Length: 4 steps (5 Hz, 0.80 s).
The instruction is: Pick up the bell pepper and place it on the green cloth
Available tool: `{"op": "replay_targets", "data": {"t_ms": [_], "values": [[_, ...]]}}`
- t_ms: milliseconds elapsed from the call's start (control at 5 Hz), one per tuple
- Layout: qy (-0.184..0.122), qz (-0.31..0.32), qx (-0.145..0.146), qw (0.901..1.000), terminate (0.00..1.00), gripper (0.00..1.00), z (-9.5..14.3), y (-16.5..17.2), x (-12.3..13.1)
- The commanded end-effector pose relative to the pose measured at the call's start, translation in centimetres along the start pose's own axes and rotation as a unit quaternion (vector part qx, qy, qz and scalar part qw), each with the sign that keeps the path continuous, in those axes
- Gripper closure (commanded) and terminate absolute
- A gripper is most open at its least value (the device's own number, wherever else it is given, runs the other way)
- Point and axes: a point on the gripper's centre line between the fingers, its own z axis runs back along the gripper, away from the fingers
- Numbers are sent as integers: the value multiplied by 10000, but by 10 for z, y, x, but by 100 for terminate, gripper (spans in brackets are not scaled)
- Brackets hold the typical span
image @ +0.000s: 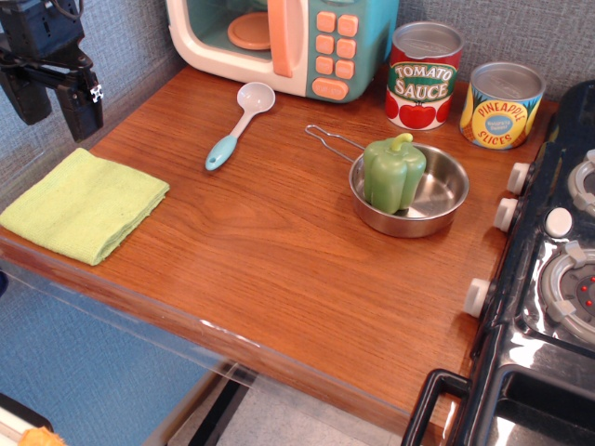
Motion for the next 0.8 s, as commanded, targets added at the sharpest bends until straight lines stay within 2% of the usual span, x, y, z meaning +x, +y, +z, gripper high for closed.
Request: {"op": "replay_targets", "data": {"t_ms": [0, 200, 400, 600], "values": [[0, 0, 0, 10000, 0, 0, 0, 0, 0], [-35, -381, 50, 9993, 0, 0, 0, -35, 8], [-39, -947, 31, 9955, 0, 0, 0, -83, 22], [-19, -1075, 285, 9938, 0, 0, -4, -114, 41]]}}
